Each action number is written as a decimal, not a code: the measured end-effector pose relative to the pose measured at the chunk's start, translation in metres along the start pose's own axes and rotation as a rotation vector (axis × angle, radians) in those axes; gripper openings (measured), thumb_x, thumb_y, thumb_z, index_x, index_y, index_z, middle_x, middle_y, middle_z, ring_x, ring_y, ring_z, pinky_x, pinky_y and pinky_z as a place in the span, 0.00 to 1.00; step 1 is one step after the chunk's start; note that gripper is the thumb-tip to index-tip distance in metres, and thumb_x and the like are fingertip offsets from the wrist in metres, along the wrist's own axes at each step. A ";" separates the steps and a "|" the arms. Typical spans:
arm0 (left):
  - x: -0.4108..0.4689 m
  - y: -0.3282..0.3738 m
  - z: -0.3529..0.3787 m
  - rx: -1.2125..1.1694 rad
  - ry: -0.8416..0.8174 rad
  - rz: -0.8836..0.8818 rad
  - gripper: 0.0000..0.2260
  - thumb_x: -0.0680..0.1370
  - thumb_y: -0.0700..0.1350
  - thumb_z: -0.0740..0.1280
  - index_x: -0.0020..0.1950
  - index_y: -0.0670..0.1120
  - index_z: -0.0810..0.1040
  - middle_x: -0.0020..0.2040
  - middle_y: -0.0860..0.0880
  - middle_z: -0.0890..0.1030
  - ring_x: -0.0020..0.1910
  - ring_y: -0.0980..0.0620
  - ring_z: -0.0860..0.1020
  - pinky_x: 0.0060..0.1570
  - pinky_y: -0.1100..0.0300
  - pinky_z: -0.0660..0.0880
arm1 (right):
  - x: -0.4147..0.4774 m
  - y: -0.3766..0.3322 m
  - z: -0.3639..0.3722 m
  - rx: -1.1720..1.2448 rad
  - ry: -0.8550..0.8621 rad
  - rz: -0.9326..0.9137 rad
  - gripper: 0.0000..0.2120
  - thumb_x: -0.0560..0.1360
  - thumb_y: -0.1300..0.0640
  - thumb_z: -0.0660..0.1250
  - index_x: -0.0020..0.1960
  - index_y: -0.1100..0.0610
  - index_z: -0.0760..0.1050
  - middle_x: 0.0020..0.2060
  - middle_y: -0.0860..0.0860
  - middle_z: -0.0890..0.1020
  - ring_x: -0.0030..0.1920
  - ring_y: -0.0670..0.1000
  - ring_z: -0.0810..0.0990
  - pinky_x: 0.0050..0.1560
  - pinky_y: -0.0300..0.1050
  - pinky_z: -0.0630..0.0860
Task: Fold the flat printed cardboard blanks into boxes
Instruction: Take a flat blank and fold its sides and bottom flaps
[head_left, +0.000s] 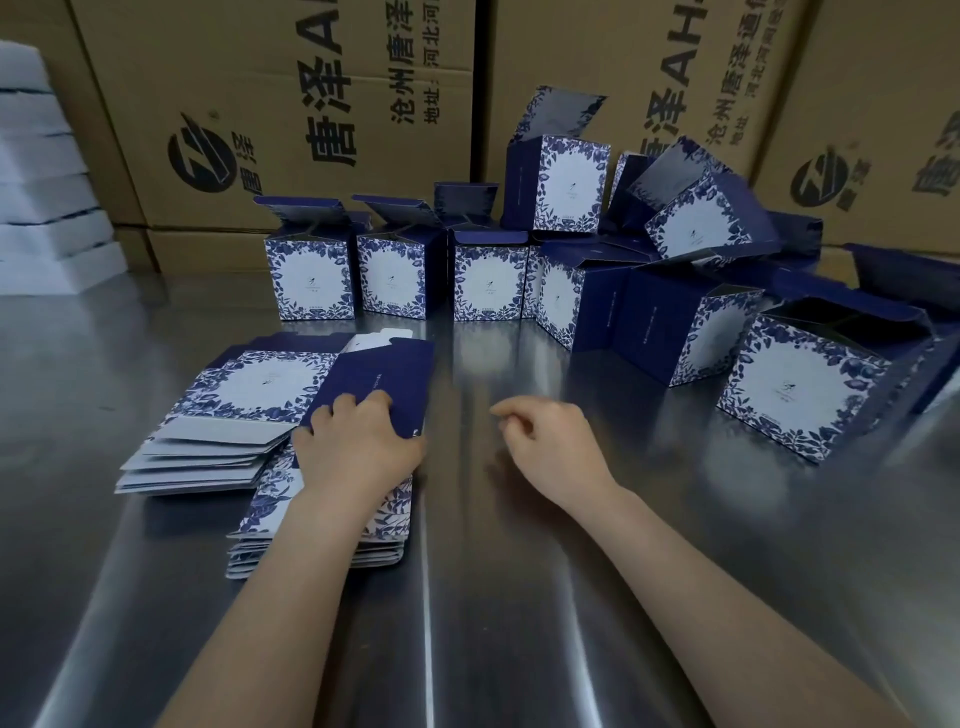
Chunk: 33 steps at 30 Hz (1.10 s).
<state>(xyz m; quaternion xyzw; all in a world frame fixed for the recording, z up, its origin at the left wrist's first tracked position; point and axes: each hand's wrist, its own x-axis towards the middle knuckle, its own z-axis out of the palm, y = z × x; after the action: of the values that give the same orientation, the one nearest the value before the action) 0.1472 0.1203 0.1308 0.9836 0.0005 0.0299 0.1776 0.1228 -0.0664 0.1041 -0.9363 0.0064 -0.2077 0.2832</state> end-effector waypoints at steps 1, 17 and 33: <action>-0.001 0.001 0.000 0.011 0.001 0.007 0.27 0.75 0.62 0.66 0.70 0.53 0.69 0.69 0.46 0.70 0.70 0.41 0.66 0.67 0.47 0.61 | 0.000 0.000 0.001 0.036 -0.002 0.009 0.13 0.77 0.59 0.62 0.55 0.51 0.83 0.49 0.50 0.86 0.51 0.54 0.82 0.55 0.49 0.76; -0.010 0.021 0.015 0.011 0.083 0.174 0.21 0.74 0.63 0.66 0.64 0.56 0.75 0.61 0.50 0.77 0.64 0.43 0.70 0.61 0.49 0.65 | 0.000 -0.008 0.010 0.537 -0.189 0.108 0.13 0.82 0.52 0.59 0.64 0.46 0.76 0.54 0.48 0.84 0.58 0.47 0.80 0.66 0.54 0.73; -0.013 0.029 0.002 -0.626 0.240 0.157 0.10 0.77 0.42 0.64 0.49 0.55 0.82 0.45 0.53 0.82 0.41 0.59 0.77 0.45 0.60 0.70 | 0.004 -0.003 0.007 1.236 -0.224 0.520 0.18 0.75 0.78 0.57 0.53 0.59 0.77 0.44 0.52 0.87 0.43 0.50 0.86 0.41 0.43 0.82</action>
<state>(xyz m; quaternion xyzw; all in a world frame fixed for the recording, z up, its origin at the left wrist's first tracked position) 0.1343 0.0925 0.1383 0.8681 -0.0633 0.1575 0.4665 0.1286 -0.0605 0.1019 -0.5862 0.0819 -0.0002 0.8060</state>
